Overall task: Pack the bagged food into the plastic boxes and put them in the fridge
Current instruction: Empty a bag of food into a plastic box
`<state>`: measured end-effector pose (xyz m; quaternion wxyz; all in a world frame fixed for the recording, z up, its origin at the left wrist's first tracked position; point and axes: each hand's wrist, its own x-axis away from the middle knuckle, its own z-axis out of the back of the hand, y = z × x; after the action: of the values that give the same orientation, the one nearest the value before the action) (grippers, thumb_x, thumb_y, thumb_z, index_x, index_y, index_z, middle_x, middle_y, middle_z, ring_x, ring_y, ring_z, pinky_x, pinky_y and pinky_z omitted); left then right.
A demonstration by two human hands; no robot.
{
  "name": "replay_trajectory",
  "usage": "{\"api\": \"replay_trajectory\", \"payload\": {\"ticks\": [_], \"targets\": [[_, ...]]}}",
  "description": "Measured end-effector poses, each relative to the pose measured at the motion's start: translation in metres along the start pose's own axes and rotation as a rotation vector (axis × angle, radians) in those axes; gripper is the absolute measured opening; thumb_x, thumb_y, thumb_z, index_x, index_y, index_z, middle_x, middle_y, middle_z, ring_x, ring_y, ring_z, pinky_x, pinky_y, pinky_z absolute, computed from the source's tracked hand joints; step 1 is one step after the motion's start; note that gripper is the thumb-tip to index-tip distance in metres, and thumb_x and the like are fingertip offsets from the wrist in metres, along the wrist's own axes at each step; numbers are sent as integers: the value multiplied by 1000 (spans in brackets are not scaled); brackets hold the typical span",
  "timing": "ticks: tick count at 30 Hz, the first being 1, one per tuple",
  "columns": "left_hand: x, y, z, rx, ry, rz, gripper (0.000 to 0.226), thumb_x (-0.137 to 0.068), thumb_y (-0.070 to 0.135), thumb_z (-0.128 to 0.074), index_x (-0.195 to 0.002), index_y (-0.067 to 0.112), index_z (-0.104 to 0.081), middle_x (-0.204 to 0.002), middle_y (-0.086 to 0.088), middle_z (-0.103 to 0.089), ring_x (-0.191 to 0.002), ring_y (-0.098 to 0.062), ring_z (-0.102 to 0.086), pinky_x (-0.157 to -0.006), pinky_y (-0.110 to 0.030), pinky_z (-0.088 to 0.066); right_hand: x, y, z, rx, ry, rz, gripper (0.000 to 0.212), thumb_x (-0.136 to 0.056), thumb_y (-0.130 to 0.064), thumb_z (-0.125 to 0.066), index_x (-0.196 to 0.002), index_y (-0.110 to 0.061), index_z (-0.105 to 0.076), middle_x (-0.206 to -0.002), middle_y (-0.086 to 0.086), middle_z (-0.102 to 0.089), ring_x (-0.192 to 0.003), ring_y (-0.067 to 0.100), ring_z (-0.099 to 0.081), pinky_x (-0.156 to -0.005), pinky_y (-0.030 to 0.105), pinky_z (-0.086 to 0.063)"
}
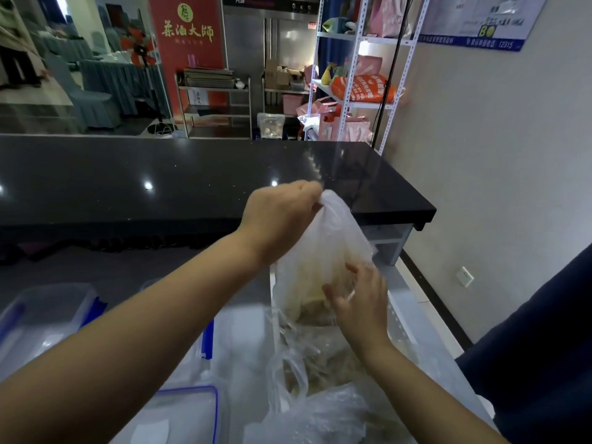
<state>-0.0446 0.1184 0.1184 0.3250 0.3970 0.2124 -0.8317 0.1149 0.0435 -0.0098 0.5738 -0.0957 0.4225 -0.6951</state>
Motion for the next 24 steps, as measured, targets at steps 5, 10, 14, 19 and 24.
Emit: {"api": "replay_trajectory", "payload": {"ticks": [5,10,14,19,24], "targets": [[-18,-15,42,54,62,-72,24,-91,24,-50,-78,8,-62,-63,-4,-61,-49,-18,-53,-45,-23,-37,-9,-35,-6,-143,159,84,24,-89,-43,-56,-91,-19,-50,-95,-6,-44,-92,19,-44,-79,43,-49],[-9,-43,84,-18,68,-72,24,-92,23,-47,-82,7,-63,-67,-8,-64,-52,-21,-57,-47,-25,-41,-6,-83,-21,-291,180,100,22,-92,-19,-54,-73,-21,-44,-80,-7,-45,-79,18,-45,-66,28,-41],[30,-91,111,-44,31,16,21,-93,22,-50,-86,6,-62,-71,-10,-65,-57,-22,-60,-51,-32,-50,3,-116,-45,-343,59,47,25,-91,-16,-54,-69,-24,-45,-74,-2,-51,-73,20,-50,-62,34,-43],[106,-135,132,5,-74,212,31,-93,31,-45,-87,8,-64,-71,-7,-65,-58,-22,-60,-51,-38,-52,19,-152,-72,-390,-64,-2,27,-92,-15,-54,-68,-24,-45,-64,-7,-50,-55,1,-44,-52,18,-39],[170,-160,147,69,-68,390,33,-91,31,-41,-102,15,-67,-82,-1,-70,-69,-20,-65,-59,-36,-53,26,-183,-90,-423,-90,-10,20,-90,-16,-57,-71,-21,-50,-65,-5,-54,-57,6,-46,-54,28,-42]]}}
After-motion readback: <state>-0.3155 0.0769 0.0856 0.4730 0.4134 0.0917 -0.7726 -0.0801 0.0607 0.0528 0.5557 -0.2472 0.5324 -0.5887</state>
